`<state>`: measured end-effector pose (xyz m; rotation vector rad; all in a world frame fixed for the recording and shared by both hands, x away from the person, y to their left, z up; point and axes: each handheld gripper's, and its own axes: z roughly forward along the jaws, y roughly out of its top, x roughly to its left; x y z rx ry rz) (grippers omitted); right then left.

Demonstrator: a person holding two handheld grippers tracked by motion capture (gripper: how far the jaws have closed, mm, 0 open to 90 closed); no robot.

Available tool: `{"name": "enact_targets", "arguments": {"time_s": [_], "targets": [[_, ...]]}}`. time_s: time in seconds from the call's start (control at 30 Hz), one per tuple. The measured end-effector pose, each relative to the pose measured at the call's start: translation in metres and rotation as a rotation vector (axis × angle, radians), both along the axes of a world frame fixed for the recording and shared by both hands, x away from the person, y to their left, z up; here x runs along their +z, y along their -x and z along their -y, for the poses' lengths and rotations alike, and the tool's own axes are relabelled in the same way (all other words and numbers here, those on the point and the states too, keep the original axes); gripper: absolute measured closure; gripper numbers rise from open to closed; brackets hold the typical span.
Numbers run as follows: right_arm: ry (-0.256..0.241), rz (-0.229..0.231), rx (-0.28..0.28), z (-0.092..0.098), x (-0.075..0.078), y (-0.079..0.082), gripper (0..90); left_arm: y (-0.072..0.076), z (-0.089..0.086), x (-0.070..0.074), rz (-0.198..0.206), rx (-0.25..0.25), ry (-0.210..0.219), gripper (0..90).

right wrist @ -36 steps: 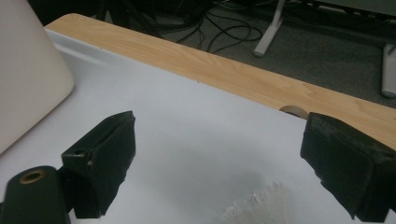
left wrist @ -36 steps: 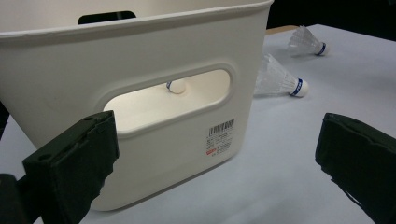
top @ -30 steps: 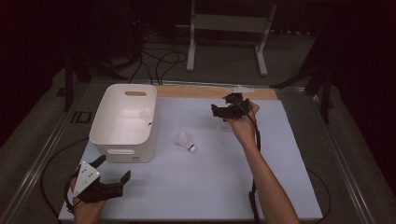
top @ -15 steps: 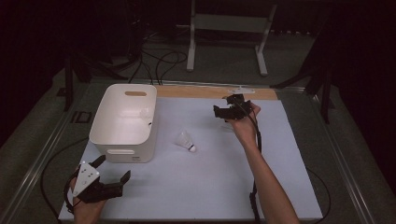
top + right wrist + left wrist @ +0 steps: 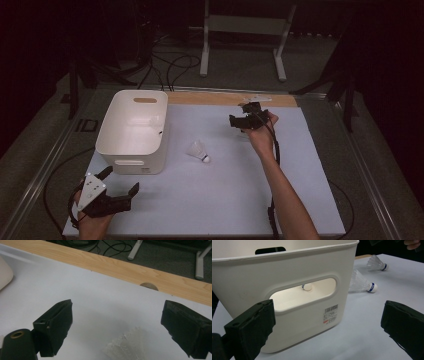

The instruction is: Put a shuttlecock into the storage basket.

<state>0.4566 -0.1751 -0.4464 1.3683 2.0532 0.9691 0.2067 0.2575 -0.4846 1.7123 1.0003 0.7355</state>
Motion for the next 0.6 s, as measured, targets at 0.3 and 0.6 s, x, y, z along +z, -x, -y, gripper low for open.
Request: {"name": "enact_targets", "arguments": {"time_s": [0.3, 0.6], "targets": [[0.012, -0.019, -0.013, 0.0, -0.008, -0.004, 10.3, 0.0, 0.0, 0.0, -0.001, -0.001, -0.001, 0.0], [0.024, -0.027, -0.031, 0.002, -0.014, -0.009, 10.4, 0.0, 0.0, 0.0, -0.001, -0.002, -0.001, 0.0]]}}
